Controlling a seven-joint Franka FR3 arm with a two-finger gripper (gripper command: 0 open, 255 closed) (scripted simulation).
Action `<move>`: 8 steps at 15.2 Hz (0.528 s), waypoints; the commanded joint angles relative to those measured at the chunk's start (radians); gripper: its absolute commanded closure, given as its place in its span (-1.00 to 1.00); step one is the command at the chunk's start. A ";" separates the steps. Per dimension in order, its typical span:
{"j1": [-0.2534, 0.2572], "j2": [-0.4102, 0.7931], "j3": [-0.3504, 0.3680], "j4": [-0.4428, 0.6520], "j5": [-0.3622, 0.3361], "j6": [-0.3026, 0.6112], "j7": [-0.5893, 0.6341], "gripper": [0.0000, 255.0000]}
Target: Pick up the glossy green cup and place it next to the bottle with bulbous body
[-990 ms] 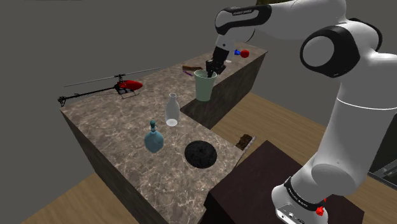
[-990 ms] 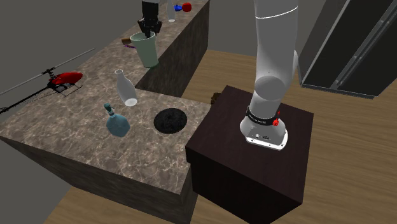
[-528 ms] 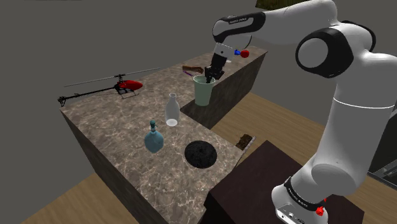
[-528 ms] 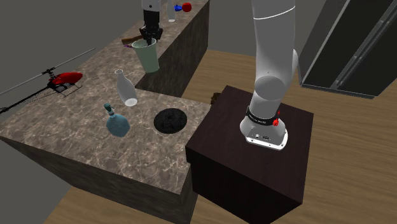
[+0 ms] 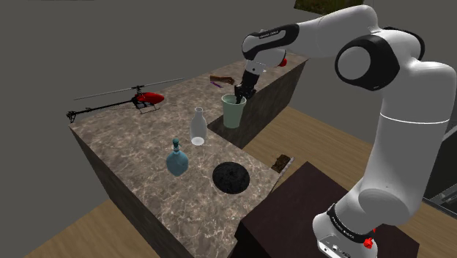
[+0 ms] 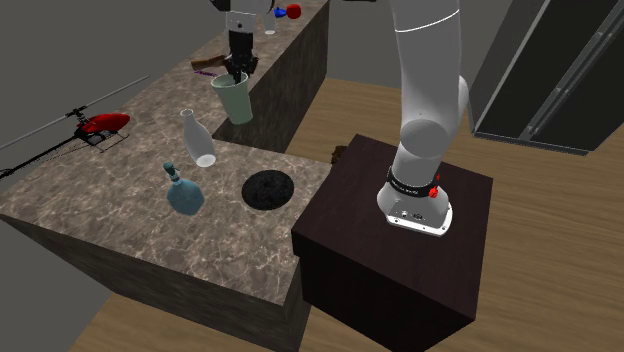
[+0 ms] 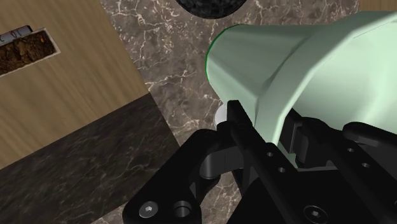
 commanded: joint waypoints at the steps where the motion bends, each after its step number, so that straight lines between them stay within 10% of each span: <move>1: -0.001 0.013 0.002 -0.008 0.006 0.021 -0.009 1.00; 8: -0.004 0.058 0.011 -0.037 0.028 0.090 -0.037 1.00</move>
